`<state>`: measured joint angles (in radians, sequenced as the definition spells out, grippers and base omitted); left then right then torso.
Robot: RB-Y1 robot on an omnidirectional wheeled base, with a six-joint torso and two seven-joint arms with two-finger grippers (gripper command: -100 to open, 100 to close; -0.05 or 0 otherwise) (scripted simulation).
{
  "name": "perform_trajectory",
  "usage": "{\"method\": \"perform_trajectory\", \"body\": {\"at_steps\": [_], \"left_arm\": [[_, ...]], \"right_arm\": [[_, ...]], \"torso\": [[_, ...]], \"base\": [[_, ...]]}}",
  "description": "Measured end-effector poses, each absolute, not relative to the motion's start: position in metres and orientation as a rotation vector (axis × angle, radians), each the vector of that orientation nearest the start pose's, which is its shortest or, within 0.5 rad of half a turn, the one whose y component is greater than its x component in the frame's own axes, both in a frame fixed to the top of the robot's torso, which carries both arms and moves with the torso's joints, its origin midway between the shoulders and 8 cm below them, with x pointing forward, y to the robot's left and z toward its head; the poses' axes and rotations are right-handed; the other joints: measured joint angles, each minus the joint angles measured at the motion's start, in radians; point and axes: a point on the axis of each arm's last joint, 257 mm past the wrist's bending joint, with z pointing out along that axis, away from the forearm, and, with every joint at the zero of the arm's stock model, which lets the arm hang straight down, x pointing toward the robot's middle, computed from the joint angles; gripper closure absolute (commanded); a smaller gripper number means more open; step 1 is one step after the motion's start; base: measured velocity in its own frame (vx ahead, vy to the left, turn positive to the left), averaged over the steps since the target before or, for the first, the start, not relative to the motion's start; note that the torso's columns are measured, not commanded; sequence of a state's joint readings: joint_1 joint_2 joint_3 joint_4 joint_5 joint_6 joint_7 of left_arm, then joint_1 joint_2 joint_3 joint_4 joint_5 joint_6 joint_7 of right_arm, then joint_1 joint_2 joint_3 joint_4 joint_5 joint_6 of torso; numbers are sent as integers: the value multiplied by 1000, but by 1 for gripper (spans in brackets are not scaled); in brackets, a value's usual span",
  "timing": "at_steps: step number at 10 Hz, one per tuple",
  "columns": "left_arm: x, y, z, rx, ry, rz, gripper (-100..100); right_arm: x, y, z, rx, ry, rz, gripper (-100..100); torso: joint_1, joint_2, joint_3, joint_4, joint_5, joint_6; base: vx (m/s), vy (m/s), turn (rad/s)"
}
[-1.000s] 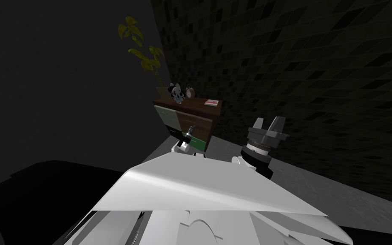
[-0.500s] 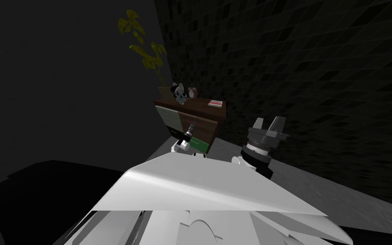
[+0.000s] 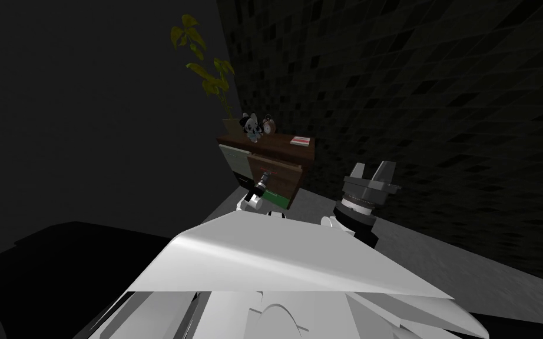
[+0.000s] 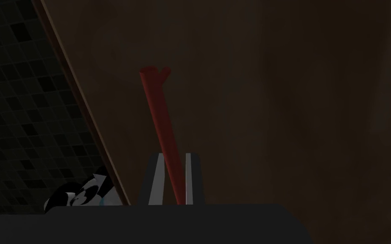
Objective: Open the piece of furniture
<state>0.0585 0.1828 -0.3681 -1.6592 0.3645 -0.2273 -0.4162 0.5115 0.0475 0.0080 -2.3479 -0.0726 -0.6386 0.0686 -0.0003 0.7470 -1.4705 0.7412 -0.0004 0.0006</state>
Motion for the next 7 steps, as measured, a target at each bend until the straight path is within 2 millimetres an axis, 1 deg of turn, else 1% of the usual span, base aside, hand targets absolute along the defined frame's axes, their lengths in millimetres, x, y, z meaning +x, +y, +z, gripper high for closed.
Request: {"method": "perform_trajectory", "body": {"at_steps": [2,5,6,7], "left_arm": [[490,98,-190,-782,1334,-1378,100],[483,95,-187,-774,1333,-1390,100],[481,94,-187,-773,1335,-1393,100],[480,94,-190,-777,1343,-1391,-100]], "right_arm": [[299,-287,73,556,402,1315,0],[299,-287,73,556,402,1315,0],[299,-287,73,556,402,1315,0],[299,-287,73,556,402,1315,0]], "torso": [[-3,-11,-6,0,-1,0],[0,-5,-3,-1,0,0],[1,-5,-3,0,0,-1],[-1,-11,-6,-1,-1,-1]], "base": [[-109,41,16],[-190,68,32],[-85,42,-8],[-19,-5,70]]}}
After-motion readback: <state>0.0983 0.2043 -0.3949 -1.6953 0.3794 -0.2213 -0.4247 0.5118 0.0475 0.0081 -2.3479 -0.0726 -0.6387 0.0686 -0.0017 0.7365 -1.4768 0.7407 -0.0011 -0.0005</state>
